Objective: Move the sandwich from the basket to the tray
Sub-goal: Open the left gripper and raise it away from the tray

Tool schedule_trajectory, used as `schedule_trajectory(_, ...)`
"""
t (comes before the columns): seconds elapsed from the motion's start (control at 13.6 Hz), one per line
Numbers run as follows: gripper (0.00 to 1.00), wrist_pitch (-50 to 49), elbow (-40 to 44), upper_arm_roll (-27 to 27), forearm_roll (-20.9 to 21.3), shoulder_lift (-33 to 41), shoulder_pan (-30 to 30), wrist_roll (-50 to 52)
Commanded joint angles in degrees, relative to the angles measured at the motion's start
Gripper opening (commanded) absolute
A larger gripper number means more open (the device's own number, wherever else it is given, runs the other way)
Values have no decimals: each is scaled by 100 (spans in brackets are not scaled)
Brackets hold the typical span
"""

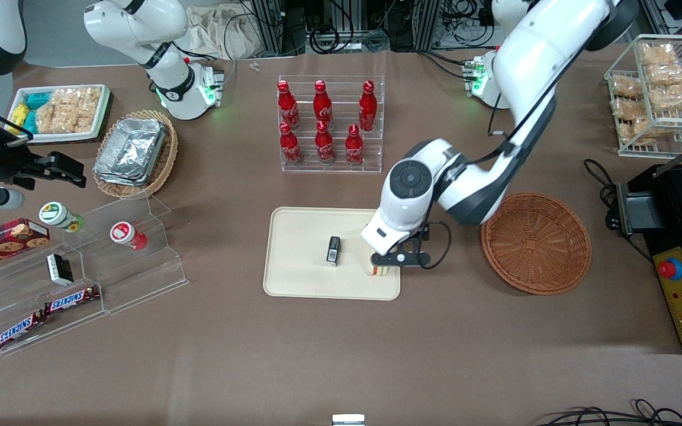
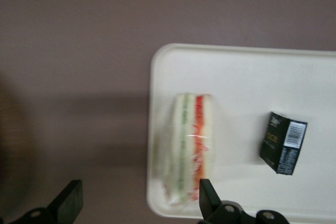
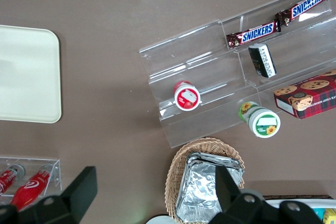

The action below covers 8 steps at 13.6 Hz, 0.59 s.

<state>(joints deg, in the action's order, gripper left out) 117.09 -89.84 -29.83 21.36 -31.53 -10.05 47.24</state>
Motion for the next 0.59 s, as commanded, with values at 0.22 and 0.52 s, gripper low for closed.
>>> schedule_trajectory(0.22, 100, -1282, 28, 4, -1089, 1262, 994, -1390)
schedule_trajectory(0.52, 100, -2232, 441, 39, -1495, 1755, 1829, -2420)
